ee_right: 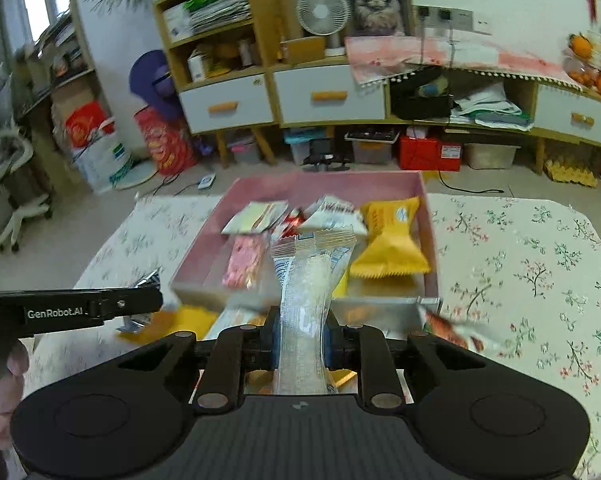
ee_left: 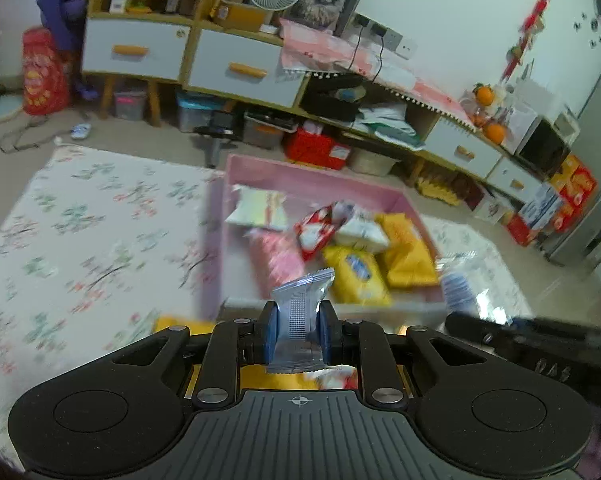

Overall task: Organize snacks
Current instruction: 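Carry both packets into the pink tray and open both tools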

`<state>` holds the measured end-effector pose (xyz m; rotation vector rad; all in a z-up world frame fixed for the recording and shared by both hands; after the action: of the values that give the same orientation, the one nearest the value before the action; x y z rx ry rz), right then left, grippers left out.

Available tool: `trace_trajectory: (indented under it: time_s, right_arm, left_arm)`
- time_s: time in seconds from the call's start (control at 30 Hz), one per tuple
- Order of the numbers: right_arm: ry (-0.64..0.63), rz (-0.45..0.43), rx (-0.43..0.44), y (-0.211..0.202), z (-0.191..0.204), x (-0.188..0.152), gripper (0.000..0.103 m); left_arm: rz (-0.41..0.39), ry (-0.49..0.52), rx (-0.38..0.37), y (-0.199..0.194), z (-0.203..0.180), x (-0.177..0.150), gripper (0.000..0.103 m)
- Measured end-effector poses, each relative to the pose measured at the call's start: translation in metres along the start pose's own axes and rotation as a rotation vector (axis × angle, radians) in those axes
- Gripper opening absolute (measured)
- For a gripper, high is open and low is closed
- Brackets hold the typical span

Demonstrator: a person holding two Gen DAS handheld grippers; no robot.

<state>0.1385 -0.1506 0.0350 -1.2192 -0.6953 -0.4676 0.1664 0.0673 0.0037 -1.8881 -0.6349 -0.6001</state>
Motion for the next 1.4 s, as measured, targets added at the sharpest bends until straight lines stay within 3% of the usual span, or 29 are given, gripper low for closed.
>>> trace_trajectory:
  time_s: [0.27, 0.43, 0.53, 0.8, 1.0, 1.4]
  right_arm:
    - [0.085, -0.023, -0.011, 0.04, -0.031, 0.033, 0.0]
    - [0.137, -0.036, 0.023, 0.06, -0.038, 0.037, 0.0]
    - [0.149, -0.015, 0.033, 0.072, -0.039, 0.031, 0.0]
    - [0.14, -0.04, 0.003, 0.085, -0.042, 0.034, 0.0]
    - [0.102, -0.077, -0.025, 0.095, -0.041, 0.038, 0.0]
    - [0.081, -0.063, -0.03, 0.1, -0.044, 0.037, 0.0]
  left_arm:
    - [-0.004, 0.059, 0.048, 0.046, 0.006, 0.021, 0.018]
    - [0.017, 0.091, 0.019, 0.068, 0.005, 0.02, 0.018]
    - [0.028, 0.136, 0.041, 0.077, 0.002, 0.019, 0.018]
    - [0.031, 0.144, 0.076, 0.085, 0.006, 0.02, 0.018]
    - [0.024, 0.138, 0.062, 0.086, 0.007, 0.019, 0.019]
    - [0.032, 0.15, 0.08, 0.09, 0.007, 0.018, 0.024]
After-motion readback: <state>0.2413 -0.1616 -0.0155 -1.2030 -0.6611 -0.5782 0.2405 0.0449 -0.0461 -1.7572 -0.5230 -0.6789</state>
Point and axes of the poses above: each gripper's, at about its wrist camera, not at the fingertips, and y roughly the way its jaws point, z to its left, x to its top, the point moved 2 cm from there along y, roughly the way its jaws point
